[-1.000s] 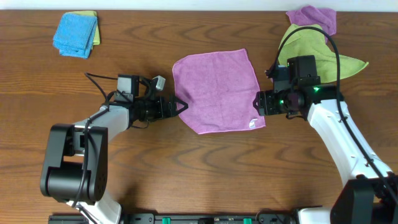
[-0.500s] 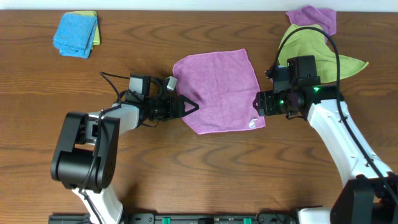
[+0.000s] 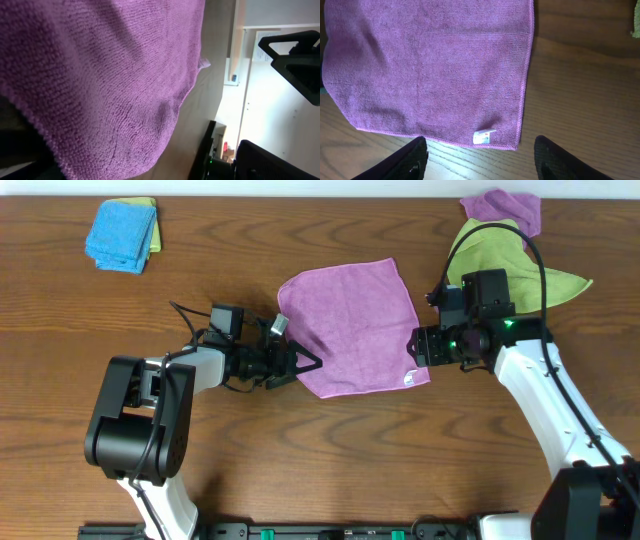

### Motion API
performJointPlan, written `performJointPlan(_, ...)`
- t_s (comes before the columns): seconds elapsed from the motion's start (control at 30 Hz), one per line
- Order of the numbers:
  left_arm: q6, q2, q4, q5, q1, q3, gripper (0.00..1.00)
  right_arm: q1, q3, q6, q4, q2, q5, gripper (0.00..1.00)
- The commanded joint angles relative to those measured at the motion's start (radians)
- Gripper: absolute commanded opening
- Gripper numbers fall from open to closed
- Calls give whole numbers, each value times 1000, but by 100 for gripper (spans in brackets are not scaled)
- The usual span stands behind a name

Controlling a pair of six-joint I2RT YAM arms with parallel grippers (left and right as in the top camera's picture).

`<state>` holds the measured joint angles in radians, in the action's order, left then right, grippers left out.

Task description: Fold the cloth

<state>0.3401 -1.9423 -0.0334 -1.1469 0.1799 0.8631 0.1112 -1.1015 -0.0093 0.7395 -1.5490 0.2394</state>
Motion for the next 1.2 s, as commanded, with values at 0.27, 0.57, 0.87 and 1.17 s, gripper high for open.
performJointPlan(0.27, 52, -45, -76, -58, 6, -31, 95, -7, 2, -15, 0, 7, 13, 68)
performJointPlan(0.57, 111, -34, -132, -187, 6, -30, 96, -7, 2, -15, 0, 7, 13, 68)
performJointPlan(0.87, 109, -3, -84, -211, 6, -30, 96, -7, 2, -15, 0, 7, 12, 69)
performJointPlan(1.17, 76, 26, 13, -202, 6, -30, 96, -7, 2, -15, 0, 7, 12, 70)
